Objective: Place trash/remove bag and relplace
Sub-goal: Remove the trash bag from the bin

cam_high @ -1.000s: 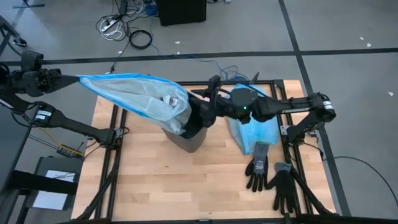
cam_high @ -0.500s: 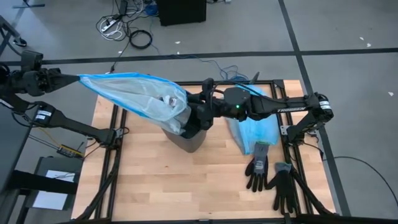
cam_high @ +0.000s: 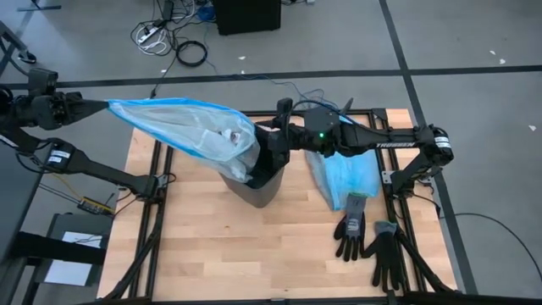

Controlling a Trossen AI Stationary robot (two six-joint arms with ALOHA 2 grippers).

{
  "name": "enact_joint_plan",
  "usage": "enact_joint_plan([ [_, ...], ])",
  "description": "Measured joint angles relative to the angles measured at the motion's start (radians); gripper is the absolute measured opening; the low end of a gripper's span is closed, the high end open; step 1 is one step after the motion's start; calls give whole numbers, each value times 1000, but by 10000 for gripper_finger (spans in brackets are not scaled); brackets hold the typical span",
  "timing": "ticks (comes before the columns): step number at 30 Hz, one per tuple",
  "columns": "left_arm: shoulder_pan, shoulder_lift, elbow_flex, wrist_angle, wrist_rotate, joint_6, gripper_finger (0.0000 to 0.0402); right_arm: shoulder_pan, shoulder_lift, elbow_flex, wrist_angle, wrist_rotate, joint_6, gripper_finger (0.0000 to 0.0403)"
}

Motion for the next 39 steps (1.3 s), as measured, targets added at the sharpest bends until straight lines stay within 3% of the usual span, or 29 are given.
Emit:
enact_joint_plan([
  [5, 0, 0, 0, 2, -3, 0, 3, -7, 0, 0, -21, -80, 37, 53],
  [11, 0, 0, 0, 2, -5, 0, 3, 18, 0, 0, -39, -79, 58, 39],
  [24, 0, 0, 0, -1, -5, 0, 3, 28, 0, 0, -12, -95, 5, 103],
  [29, 0, 0, 0, -1, -5, 0, 3, 34, 0, 0, 23, -94, 5, 110],
  [34, 0, 0, 0, -1, -12, 0, 3, 34, 0, 0, 38, -95, 12, 94],
  [39, 0, 0, 0, -5, -13, 0, 3, 34, 0, 0, 66, -96, 14, 48],
])
